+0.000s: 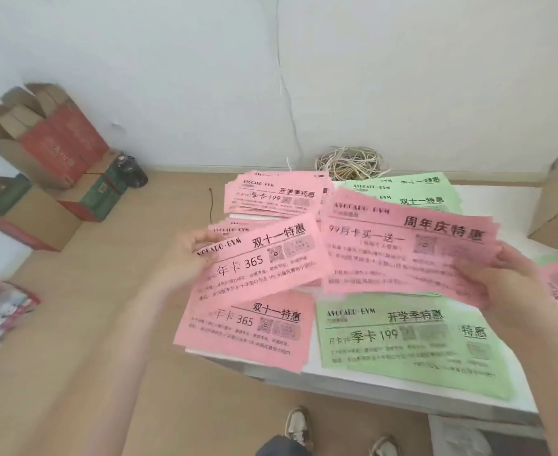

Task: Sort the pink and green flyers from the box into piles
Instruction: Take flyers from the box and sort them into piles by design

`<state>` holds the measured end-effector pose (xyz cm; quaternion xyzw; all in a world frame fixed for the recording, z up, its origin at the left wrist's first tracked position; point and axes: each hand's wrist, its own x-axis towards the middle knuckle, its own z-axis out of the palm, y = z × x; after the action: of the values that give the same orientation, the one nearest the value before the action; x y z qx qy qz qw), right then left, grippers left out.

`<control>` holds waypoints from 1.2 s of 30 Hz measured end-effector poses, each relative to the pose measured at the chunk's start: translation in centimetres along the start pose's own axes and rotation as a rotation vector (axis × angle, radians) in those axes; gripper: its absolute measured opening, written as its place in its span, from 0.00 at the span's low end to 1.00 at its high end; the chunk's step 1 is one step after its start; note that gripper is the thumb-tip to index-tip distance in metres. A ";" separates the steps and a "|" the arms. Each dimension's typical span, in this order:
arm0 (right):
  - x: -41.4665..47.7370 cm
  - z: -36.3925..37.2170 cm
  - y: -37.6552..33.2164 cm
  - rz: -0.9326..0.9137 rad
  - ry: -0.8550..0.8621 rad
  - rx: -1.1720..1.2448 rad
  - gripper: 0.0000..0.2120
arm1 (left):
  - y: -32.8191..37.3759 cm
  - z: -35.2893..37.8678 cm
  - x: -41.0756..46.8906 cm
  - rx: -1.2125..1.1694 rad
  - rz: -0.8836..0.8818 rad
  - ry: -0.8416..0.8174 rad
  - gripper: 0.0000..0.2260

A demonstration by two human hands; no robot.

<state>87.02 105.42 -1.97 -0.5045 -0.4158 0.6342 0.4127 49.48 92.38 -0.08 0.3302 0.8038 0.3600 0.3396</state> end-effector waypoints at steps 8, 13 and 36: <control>-0.5 7.7 2.1 0.080 0.032 0.053 0.15 | -6.3 1.0 -0.1 0.467 0.164 -0.173 0.09; -1.0 10.5 3.1 0.104 0.001 0.041 0.14 | -9.1 1.9 -0.3 0.485 0.382 -0.058 0.09; 0.3 17.1 4.0 -0.121 -0.161 -0.459 0.08 | -3.0 -1.6 3.0 -0.299 0.147 -0.066 0.08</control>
<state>69.75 102.56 -3.39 -0.5069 -0.6101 0.5355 0.2901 45.74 92.55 -2.63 0.3455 0.7034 0.4884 0.3837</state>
